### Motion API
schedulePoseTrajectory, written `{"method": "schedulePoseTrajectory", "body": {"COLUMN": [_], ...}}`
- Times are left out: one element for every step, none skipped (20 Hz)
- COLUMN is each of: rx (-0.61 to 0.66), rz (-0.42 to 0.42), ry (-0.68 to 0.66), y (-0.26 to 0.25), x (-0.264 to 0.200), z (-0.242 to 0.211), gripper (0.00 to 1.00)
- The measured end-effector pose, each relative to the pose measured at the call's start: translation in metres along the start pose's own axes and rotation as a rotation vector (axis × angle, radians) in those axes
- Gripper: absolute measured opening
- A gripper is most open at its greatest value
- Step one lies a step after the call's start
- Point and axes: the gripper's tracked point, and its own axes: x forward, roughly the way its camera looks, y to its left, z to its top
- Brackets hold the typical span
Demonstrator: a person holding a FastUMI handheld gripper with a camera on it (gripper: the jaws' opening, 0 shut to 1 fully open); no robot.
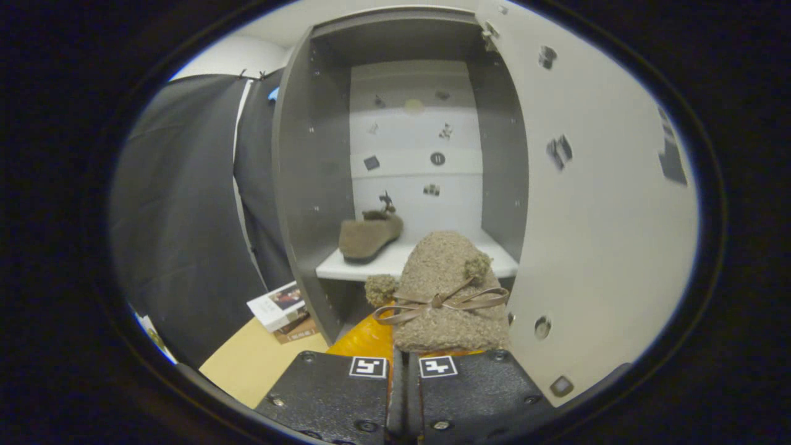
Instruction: Open the shoe cabinet door, grab the shoes and put them into the shoe cabinet, then close the shoe cabinet door.
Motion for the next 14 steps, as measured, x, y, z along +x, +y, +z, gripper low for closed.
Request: {"method": "schedulePoseTrajectory", "body": {"rx": [-0.011,-0.018,-0.017,-0.018,-0.021,-0.021,-0.021,-0.012,-0.004,-0.014,-0.024,-0.033,-0.032,-0.024], "rz": [-0.001,-0.002,-0.001,-0.002,-0.004,-0.009,-0.012,-0.014,-0.016,-0.021,-0.026,-0.029,-0.032,-0.033], "ry": [-0.022,-0.039,-0.055,-0.066,-0.081,-0.092,-0.103,-0.117,-0.125,-0.137,-0.148,-0.154,-0.157,-0.154], "y": [0.001,0.001,0.003,0.004,0.001,0.0,-0.001,-0.001,-0.001,-0.002,-0.005,-0.007,-0.007,-0.008], "x": [0.006,0.013,0.021,0.029,0.037,0.048,0.06,0.07,0.081,0.092,0.103,0.113,0.127,0.141], "z": [0.014,0.027,0.038,0.051,0.063,0.073,0.084,0.092,0.101,0.11,0.117,0.123,0.131,0.134], "gripper": [0.06,0.06,0.07,0.06,0.06,0.06,0.06,0.06,0.06,0.06,0.06,0.06,0.06,0.06]}}
